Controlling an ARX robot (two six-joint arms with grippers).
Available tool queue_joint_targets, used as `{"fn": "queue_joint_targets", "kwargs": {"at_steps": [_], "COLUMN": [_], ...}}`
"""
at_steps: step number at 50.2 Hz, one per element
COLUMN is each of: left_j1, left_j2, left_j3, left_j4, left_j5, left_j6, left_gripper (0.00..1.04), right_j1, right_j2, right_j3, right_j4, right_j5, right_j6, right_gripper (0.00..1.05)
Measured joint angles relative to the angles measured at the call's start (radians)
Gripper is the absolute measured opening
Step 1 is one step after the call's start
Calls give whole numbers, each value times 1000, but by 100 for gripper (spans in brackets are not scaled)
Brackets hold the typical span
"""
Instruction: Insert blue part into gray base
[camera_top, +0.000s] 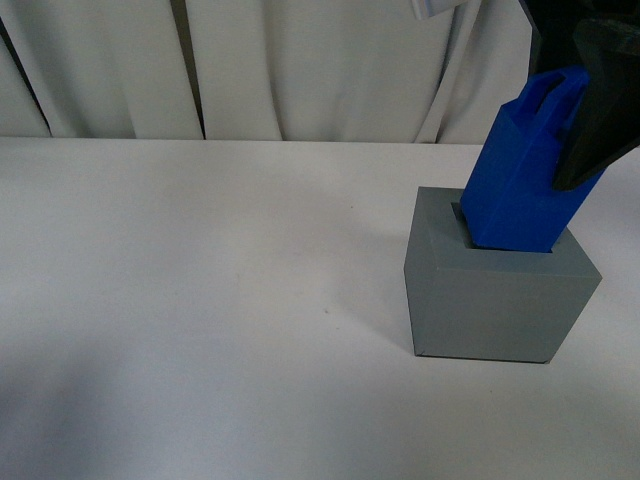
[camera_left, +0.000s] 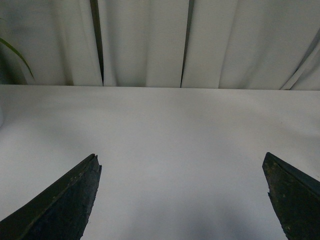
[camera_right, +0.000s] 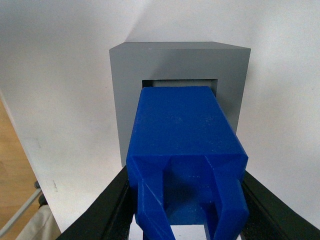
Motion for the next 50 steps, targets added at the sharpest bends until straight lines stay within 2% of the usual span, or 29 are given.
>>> {"fn": "queue_joint_targets", "kwargs": {"at_steps": [37, 38, 43, 50], "left_j1": [0, 0, 0, 0], "left_j2": [0, 0, 0, 0], "left_j3": [0, 0, 0, 0], "left_j4": [0, 0, 0, 0], "left_j5": [0, 0, 0, 0], "left_j6": [0, 0, 0, 0], "left_gripper": [99, 99, 99, 99], "right_j1": [19, 19, 19, 13], "right_j2": [28, 28, 28, 27], "right_j3": [9, 9, 10, 40], "right_j4": [-9, -9, -9, -8], "right_j5": [31, 30, 9, -80], "right_j6": [-27, -29, -27, -9], "right_gripper": [47, 48, 68, 97]}}
